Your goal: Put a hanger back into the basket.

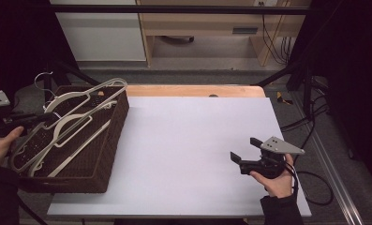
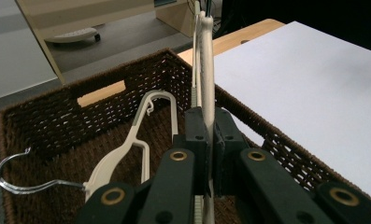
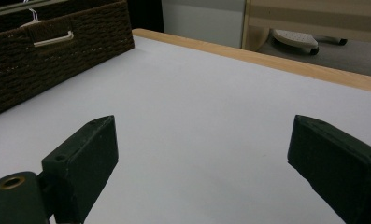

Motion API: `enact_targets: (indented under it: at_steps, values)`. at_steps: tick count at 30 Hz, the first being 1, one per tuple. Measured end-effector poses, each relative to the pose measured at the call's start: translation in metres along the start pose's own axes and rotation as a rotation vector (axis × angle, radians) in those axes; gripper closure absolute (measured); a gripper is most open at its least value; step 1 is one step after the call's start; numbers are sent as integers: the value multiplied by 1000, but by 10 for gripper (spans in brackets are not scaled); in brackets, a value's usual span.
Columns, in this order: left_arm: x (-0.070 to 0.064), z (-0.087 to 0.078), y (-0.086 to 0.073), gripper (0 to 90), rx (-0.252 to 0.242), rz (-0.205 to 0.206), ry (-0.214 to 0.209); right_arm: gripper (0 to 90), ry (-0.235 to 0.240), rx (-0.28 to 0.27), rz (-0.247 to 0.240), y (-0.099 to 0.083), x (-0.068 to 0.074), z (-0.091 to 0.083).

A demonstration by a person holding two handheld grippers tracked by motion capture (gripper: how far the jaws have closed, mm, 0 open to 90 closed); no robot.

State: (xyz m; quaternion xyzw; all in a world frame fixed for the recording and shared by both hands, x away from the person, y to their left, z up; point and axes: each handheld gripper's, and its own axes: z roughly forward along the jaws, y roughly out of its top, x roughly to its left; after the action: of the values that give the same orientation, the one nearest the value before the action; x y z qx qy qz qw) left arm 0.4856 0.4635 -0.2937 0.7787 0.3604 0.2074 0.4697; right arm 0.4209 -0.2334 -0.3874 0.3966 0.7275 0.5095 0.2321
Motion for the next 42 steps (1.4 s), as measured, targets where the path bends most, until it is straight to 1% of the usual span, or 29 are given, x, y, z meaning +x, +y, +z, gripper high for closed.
enact_targets:
  at_steps: [5, 10, 12, 13, 14, 17, 21, 22, 23, 25, 26, 28, 29, 30, 31, 32, 34, 35, 36, 37, 38, 39, 40, 42]
  values:
    - [7, -2, -8, 867, -1, -33, 8, 93, -2, 2, 4, 0, 0, 0]
    - [11, 1, -19, 867, 41, -56, 31, 93, -6, -3, 3, 0, 0, -1]
    - [10, 2, -22, 867, 40, -67, 42, 91, -7, -4, 3, 0, 0, -1]
    - [10, 4, -23, 867, 40, -70, 41, 91, -7, -4, 2, 0, 0, -1]
    - [9, 6, -24, 867, 52, -68, 42, 90, -8, -3, 2, 0, 0, -1]
    - [8, 13, -27, 867, 76, -84, 51, 88, -9, -4, 1, 0, 0, -1]
    - [8, 24, -38, 867, 97, -138, 42, 88, -10, -7, 1, 0, 0, -2]
    - [8, 26, -40, 867, 103, -146, 41, 88, -10, -7, 0, 0, 0, -2]
    - [8, 30, -44, 866, 116, -161, 40, 88, -9, -6, 0, 0, 0, -2]
    - [7, 35, -48, 865, 130, -177, 36, 87, -8, -6, -1, 1, 0, -2]
    - [6, 39, -50, 863, 150, -183, 37, 88, -9, -4, -2, 1, 1, -2]
    - [6, 43, -52, 861, 152, -208, 34, 87, -5, -3, 2, 1, 1, -2]
    - [7, 44, -54, 860, 151, -212, 38, 87, -9, -2, -2, 1, 1, -1]
    - [7, 45, -55, 858, 153, -230, 41, 87, -8, -1, -2, 1, 1, -1]
    - [8, 46, -56, 857, 159, -232, 41, 87, -6, -2, 1, 1, 1, -2]
    - [8, 48, -59, 856, 172, -248, 45, 87, -7, -3, -1, 1, 1, -2]
    - [10, 50, -63, 850, 195, -261, 55, 87, -6, -4, -5, 1, 1, -2]
    - [10, 51, -65, 848, 201, -262, 69, 87, -7, -4, -6, 1, 1, -2]
    - [10, 51, -66, 848, 191, -264, 80, 87, -8, -4, -2, 1, 1, -2]
    - [10, 51, -66, 847, 196, -265, 88, 87, -8, -3, -3, 1, 1, -2]
    - [10, 52, -66, 844, 192, -265, 101, 87, -9, -1, -2, 1, 1, -2]
    - [9, 53, -65, 842, 206, -257, 129, 87, -8, -1, -2, 1, 2, -2]
    - [8, 53, -64, 839, 216, -254, 147, 87, -7, -1, -4, 1, 2, -2]
    - [8, 52, -62, 833, 239, -243, 166, 85, -5, 0, -7, 1, 2, -1]
